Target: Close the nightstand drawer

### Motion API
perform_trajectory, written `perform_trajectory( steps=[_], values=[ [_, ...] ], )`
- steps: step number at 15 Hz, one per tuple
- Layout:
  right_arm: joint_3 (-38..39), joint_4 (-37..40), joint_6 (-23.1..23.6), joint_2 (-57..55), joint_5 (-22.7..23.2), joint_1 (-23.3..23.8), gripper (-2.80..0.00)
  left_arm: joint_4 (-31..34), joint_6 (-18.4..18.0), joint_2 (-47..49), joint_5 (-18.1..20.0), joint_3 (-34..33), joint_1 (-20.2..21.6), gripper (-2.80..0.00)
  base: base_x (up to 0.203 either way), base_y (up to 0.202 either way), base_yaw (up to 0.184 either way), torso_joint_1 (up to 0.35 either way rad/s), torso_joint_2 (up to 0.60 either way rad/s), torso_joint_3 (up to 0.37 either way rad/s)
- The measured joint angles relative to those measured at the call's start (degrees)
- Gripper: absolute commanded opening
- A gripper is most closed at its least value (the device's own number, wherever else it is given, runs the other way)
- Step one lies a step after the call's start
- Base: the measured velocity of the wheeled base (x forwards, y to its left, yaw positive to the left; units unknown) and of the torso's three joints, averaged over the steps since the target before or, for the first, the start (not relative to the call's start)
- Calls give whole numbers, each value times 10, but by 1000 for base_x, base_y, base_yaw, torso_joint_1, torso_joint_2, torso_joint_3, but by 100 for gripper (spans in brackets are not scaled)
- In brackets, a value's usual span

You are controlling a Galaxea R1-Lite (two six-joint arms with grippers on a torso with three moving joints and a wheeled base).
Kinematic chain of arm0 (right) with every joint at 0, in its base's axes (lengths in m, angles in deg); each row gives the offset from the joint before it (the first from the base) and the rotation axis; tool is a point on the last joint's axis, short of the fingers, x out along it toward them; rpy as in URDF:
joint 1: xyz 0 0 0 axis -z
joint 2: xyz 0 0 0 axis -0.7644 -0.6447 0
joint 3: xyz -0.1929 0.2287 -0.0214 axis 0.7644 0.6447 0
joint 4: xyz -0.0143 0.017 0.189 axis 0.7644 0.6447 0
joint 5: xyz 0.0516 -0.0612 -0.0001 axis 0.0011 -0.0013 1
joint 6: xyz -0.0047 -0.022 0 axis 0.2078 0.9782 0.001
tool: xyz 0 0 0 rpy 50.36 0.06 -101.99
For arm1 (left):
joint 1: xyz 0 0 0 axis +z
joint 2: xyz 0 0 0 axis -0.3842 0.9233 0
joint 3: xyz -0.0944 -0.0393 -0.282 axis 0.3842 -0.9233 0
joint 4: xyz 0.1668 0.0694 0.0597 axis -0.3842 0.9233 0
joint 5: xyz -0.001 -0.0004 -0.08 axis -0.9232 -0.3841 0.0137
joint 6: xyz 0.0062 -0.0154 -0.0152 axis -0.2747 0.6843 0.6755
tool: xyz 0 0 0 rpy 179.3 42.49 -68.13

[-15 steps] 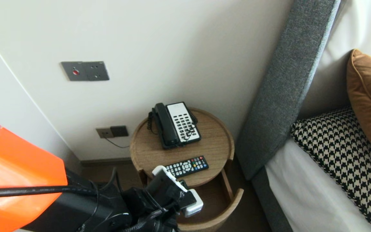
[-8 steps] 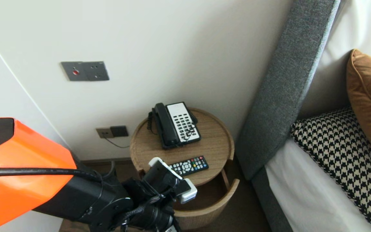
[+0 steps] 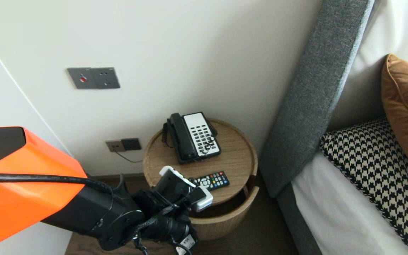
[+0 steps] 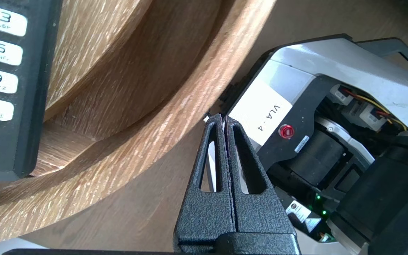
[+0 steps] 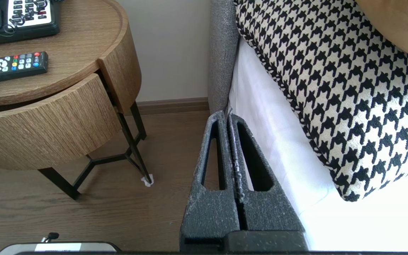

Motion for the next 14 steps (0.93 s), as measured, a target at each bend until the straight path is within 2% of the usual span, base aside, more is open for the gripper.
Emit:
perform_trajectory(
  steps=[5,9,14],
  values=[
    [0,0,0,0,0,0,-280,-33,9,12,-2,0,10,-280,0,0,0,0,0,0],
    [0,0,0,0,0,0,-280,-32,26,19,-3,14,18,-280,0,0,0,0,0,0],
    [0,0,0,0,0,0,-280,-32,28,31,-14,36,25,-280,0,0,0,0,0,0]
  ],
)
